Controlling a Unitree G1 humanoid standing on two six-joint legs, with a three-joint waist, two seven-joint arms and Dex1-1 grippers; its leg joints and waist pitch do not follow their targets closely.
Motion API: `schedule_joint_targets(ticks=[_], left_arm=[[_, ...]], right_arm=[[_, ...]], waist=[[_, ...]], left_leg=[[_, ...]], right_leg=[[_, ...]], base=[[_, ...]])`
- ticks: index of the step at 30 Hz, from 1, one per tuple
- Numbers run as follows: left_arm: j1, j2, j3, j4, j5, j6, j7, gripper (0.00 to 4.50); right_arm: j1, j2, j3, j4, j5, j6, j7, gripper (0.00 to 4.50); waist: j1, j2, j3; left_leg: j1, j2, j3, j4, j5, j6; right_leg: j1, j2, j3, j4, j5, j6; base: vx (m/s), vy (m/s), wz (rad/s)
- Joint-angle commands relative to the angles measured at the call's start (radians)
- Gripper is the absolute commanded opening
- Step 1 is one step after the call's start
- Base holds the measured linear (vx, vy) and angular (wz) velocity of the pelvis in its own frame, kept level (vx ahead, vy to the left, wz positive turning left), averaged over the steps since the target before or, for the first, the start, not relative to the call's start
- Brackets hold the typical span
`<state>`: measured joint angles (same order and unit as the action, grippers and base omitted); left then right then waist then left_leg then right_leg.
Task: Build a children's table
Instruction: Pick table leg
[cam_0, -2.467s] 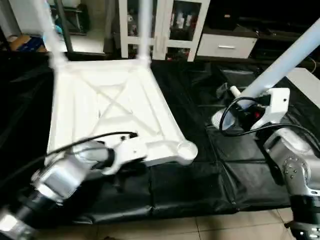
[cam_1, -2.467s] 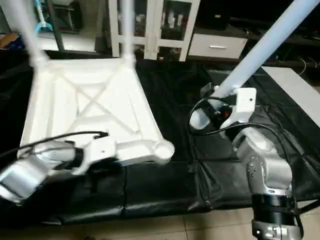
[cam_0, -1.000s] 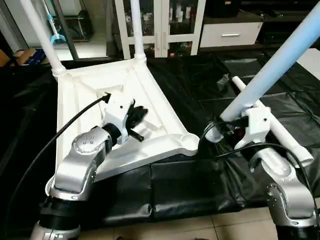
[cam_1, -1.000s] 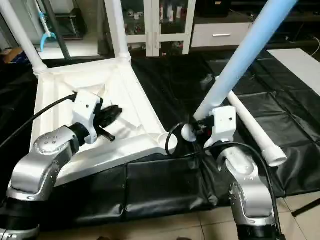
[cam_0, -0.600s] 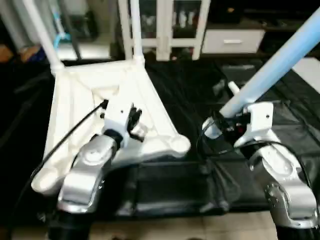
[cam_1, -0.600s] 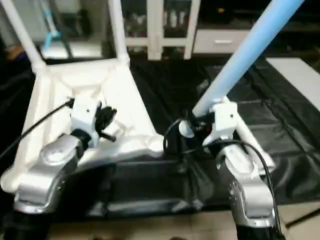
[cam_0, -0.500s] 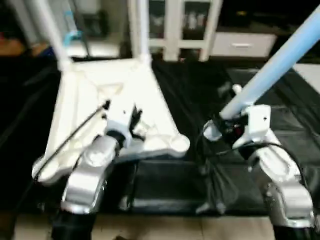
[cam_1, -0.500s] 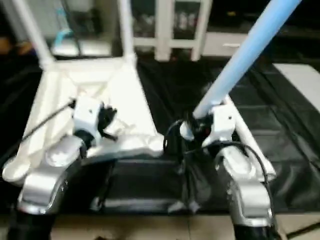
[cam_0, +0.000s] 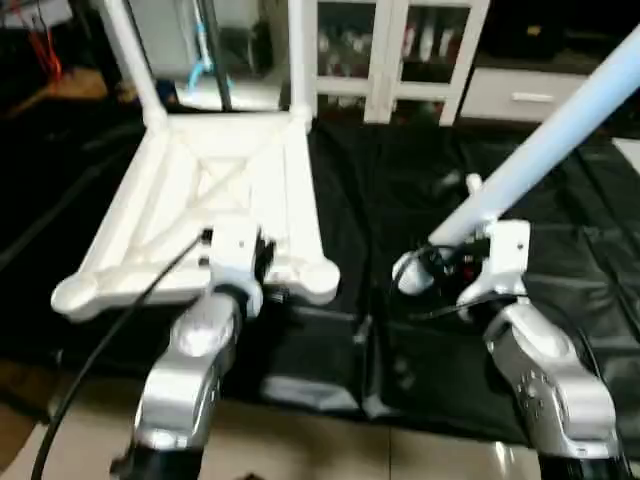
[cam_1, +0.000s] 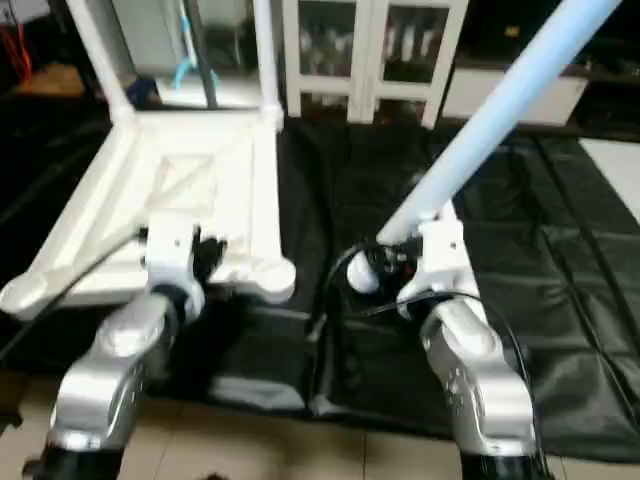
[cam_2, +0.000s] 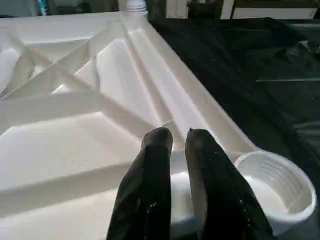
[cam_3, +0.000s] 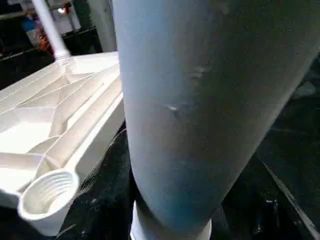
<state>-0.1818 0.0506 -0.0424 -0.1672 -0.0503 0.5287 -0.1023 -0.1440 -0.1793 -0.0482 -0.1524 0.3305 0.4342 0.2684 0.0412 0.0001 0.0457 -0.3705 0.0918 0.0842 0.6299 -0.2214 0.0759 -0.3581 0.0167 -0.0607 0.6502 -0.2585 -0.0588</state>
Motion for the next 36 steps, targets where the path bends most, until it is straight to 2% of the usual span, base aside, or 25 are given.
schedule_joint_targets(ticks=[1, 2, 3, 6, 8, 9, 10, 11, 14, 15, 16, 17, 20, 22, 24, 25, 27, 28, 29, 30, 31, 32, 33, 34, 36], left_arm=[[-0.019, 0.0, 0.037, -0.026, -0.001, -0.029, 0.011, 0.7], [-0.019, 0.0, 0.037, -0.026, -0.001, -0.029, 0.011, 0.7], [-0.021, 0.004, 0.035, -0.023, 0.009, -0.043, 0.011, 0.7], [-0.021, 0.002, 0.046, -0.03, 0.009, -0.043, 0.023, 0.7], [-0.017, 0.011, 0.045, -0.036, 0.007, -0.04, 0.025, 0.7], [-0.014, 0.017, 0.041, -0.039, 0.006, -0.046, 0.019, 0.7], [-0.013, 0.02, 0.039, -0.04, 0.004, -0.05, 0.014, 0.7], [-0.015, 0.029, 0.035, -0.041, 0.009, -0.052, 0.012, 0.7], [-0.024, 0.037, 0.033, -0.038, 0.012, -0.05, 0.005, 0.7], [-0.024, 0.037, 0.033, -0.038, 0.012, -0.05, 0.005, 0.7], [-0.026, 0.035, 0.035, -0.036, 0.01, -0.049, 0.0, 0.7], [-0.025, 0.033, 0.033, -0.036, 0.011, -0.049, -0.002, 0.7], [-0.026, 0.029, 0.025, -0.032, 0.003, -0.049, -0.017, 0.7], [-0.028, 0.033, 0.014, -0.032, -0.009, -0.041, -0.034, 0.7], [-0.025, 0.034, -0.002, -0.03, -0.039, -0.038, -0.069, 0.7], [-0.025, 0.034, -0.004, -0.029, -0.042, -0.037, -0.072, 0.7], [-0.022, 0.046, -0.053, -0.006, -0.056, -0.017, -0.132, 0.7], [-0.021, 0.048, -0.058, -0.003, -0.055, -0.017, -0.138, 0.7], [-0.02, 0.06, -0.088, 0.009, -0.04, -0.026, -0.166, 0.7], [-0.02, 0.06, -0.088, 0.009, -0.04, -0.026, -0.166, 0.7], [-0.02, 0.057, -0.091, 0.025, -0.038, -0.031, -0.173, 0.7], [-0.02, 0.052, -0.089, 0.041, -0.041, -0.032, -0.18, 0.7], [-0.021, 0.048, -0.087, 0.052, -0.044, -0.031, -0.184, 0.7], [-0.028, 0.072, -0.107, 0.079, -0.03, -0.06, -0.219, 0.7], [-0.032, 0.145, -0.162, 0.086, -0.04, -0.098, -0.348, 0.86]], right_arm=[[0.004, -0.003, 0.024, -0.027, 0.006, -0.002, 0.021, 1.83], [0.004, -0.003, 0.024, -0.027, 0.006, -0.002, 0.021, 1.83], [0.005, -0.009, 0.031, -0.027, 0.003, -0.004, 0.026, 1.83], [0.005, -0.026, 0.053, -0.025, -0.013, -0.008, 0.045, 1.83], [-0.004, -0.026, 0.052, -0.018, -0.012, -0.009, 0.053, 1.83], [-0.011, -0.018, 0.041, -0.01, -0.006, -0.008, 0.052, 1.83], [-0.016, -0.013, 0.034, -0.006, -0.002, -0.007, 0.051, 1.83], [-0.021, -0.012, 0.032, 0.0, -0.004, -0.008, 0.052, 1.83], [-0.027, -0.021, 0.04, 0.009, -0.011, -0.013, 0.063, 1.83], [-0.027, -0.021, 0.04, 0.009, -0.011, -0.013, 0.063, 1.83], [-0.025, -0.026, 0.043, 0.012, -0.014, -0.019, 0.065, 1.83], [-0.022, -0.025, 0.037, 0.012, -0.007, -0.022, 0.066, 1.83], [-0.015, -0.024, 0.018, 0.011, 0.002, -0.027, 0.056, 1.83], [-0.012, -0.024, 0.012, 0.009, -0.008, -0.029, 0.044, 1.83], [-0.008, -0.016, -0.009, 0.002, -0.014, -0.029, 0.024, 1.83], [-0.009, -0.016, -0.012, 0.001, -0.014, -0.029, 0.024, 1.83], [-0.012, -0.031, -0.038, -0.003, -0.01, -0.035, 0.023, 1.83], [-0.013, -0.033, -0.04, -0.003, -0.008, -0.035, 0.023, 1.83], [-0.017, -0.043, -0.055, -0.006, 0.004, -0.033, 0.03, 1.83], [-0.017, -0.043, -0.055, -0.006, 0.004, -0.033, 0.03, 1.83], [-0.017, -0.054, -0.059, -0.011, 0.01, -0.033, 0.045, 1.83], [-0.014, -0.068, -0.059, -0.016, 0.01, -0.029, 0.058, 1.83], [-0.011, -0.078, -0.058, -0.019, 0.008, -0.026, 0.066, 1.83], [0.002, -0.101, -0.067, -0.026, 0.017, -0.01, 0.086, 1.83], [0.03, -0.136, -0.082, -0.044, 0.058, 0.013, 0.151, 1.83]], waist=[[-0.009, 0.009, -0.04], [-0.031, 0.032, -0.051], [-0.044, 0.032, -0.046], [-0.068, 0.007, -0.011], [-0.029, -0.03, -0.007], [-0.022, -0.031, -0.003], [-0.01, -0.021, -0.024], [-0.017, -0.028, -0.017], [-0.068, 0.037, -0.026], [-0.091, 0.045, -0.029], [-0.128, 0.044, -0.035], [-0.141, 0.046, -0.048], [-0.119, 0.015, -0.028], [-0.118, -0.017, -0.036], [-0.083, -0.092, -0.037], [-0.058, -0.082, -0.067], [-0.048, -0.085, -0.074], [-0.032, -0.063, -0.07], [-0.022, -0.021, -0.064], [-0.019, -0.003, -0.071], [-0.043, 0.013, -0.066], [-0.042, 0.05, -0.068], [-0.042, 0.036, -0.067], [-0.042, -0.01, -0.066], [-0.009, -0.016, -0.058]], left_leg=[[0.024, 0.158, -0.056, -0.084, -0.045, 0.036], [0.074, 0.273, -0.106, -0.13, -0.197, 0.066], [0.072, 0.274, -0.107, -0.148, -0.274, 0.059], [0.075, 0.153, -0.027, -0.146, -0.691, -0.112], [0.056, 0.09, 0.039, -0.021, -0.408, -0.09], [0.053, 0.09, 0.044, 0.002, -0.321, -0.069], [-0.019, 0.1, 0.026, 0.0, -0.207, -0.03], [-0.072, 0.1, 0.017, -0.022, -0.187, 0.003], [0.008, 0.085, -0.047, -0.114, -0.33, 0.019], [0.061, 0.089, -0.099, -0.137, -0.363, 0.061], [0.15, 0.117, -0.206, -0.148, -0.447, 0.191], [0.204, 0.172, -0.19, -0.122, -0.45, 0.16], [0.153, 0.138, -0.136, -0.159, -0.382, 0.168], [0.15, 0.101, -0.098, -0.165, -0.336, 0.169], [0.085, -0.003, -0.004, -0.052, -0.326, 0.127], [0.033, -0.045, 0.009, 0.084, -0.173, 0.081], [-0.055, -0.023, -0.024, 0.105, 0.065, -0.002], [-0.061, 0.013, -0.04, 0.087, 0.183, -0.041], [-0.064, 0.047, -0.042, -0.008, 0.383, -0.056], [-0.042, 0.051, -0.026, -0.044, 0.498, -0.05], [-0.001, 0.125, -0.054, -0.031, 0.64, 0.031], [0.035, 0.204, -0.095, -0.038, 0.643, 0.09], [0.036, 0.208, -0.088, -0.045, 0.568, 0.098], [0.022, 0.169, -0.049, -0.046, 0.39, 0.083], [-0.013, 0.114, 0.013, -0.054, 0.173, 0.044]], right_leg=[[0.049, -0.123, 0.047, -0.14, -0.124, 0.179], [0.029, -0.15, 0.033, -0.063, -0.095, 0.059], [0.031, -0.153, 0.026, -0.036, -0.076, 0.017], [0.039, -0.153, 0.012, -0.107, -0.286, -0.076], [0.074, -0.242, 0.063, -0.228, -0.918, -0.009], [0.077, -0.256, 0.07, -0.245, -0.992, 0.006], [0.151, -0.29, 0.041, -0.236, -0.946, 0.012], [0.184, -0.273, -0.023, -0.226, -0.846, 0.02], [0.181, -0.124, -0.126, -0.169, -0.502, 0.0], [0.145, -0.078, -0.132, -0.12, -0.404, -0.004], [0.061, -0.049, -0.091, -0.015, -0.285, 0.006], [0.007, -0.067, -0.047, 0.013, -0.211, 0.011], [-0.049, -0.069, -0.015, 0.081, -0.009, 0.083], [-0.048, -0.098, 0.009, 0.01, 0.06, 0.053], [0.06, -0.193, 0.15, -0.14, -0.21, 0.002], [0.134, -0.259, 0.242, -0.164, -0.373, -0.102], [0.181, -0.227, 0.233, -0.077, 0.28, -0.193], [0.163, -0.233, 0.21, -0.036, 0.885, -0.244], [0.121, -0.158, 0.135, 0.017, 1.18, -0.202], [0.1, -0.106, 0.089, 0.023, 1.17, -0.149], [0.034, -0.067, 0.051, 0.035, 0.836, -0.07], [-0.009, -0.124, 0.068, 0.019, 0.38, -0.061], [-0.01, -0.14, 0.079, -0.006, 0.273, -0.065], [0.013, -0.153, 0.084, -0.04, 0.253, -0.111], [0.042, -0.158, 0.085, -0.062, 0.244, -0.154]], base=[[-0.052, 0.048, 0.06], [-0.047, 0.086, 0.09], [-0.047, 0.086, 0.09], [-0.021, 0.065, 0.11], [0.0, 0.0, 0.0], [0.0, 0.0, 0.0], [0.046, 0.065, 0.01], [0.07, 0.09, 0.19], [0.097, 0.109, 0.35], [0.137, 0.124, 0.51], [0.184, 0.135, 0.57], [0.188, 0.111, 0.38], [0.171, 0.08, 0.19], [0.156, 0.029, -0.01], [0.194, -0.052, 0.05], [0.214, -0.074, 0.17], [0.213, -0.043, 0.12], [0.122, -0.028, 0.14], [-0.089, -0.046, 0.1], [-0.089, -0.046, 0.1], [-0.136, -0.017, -0.09], [0.0, 0.0, 0.0], [0.0, 0.0, 0.0], [-0.004, 0.076, 0.04], [-0.045, 0.087, 0.02]])
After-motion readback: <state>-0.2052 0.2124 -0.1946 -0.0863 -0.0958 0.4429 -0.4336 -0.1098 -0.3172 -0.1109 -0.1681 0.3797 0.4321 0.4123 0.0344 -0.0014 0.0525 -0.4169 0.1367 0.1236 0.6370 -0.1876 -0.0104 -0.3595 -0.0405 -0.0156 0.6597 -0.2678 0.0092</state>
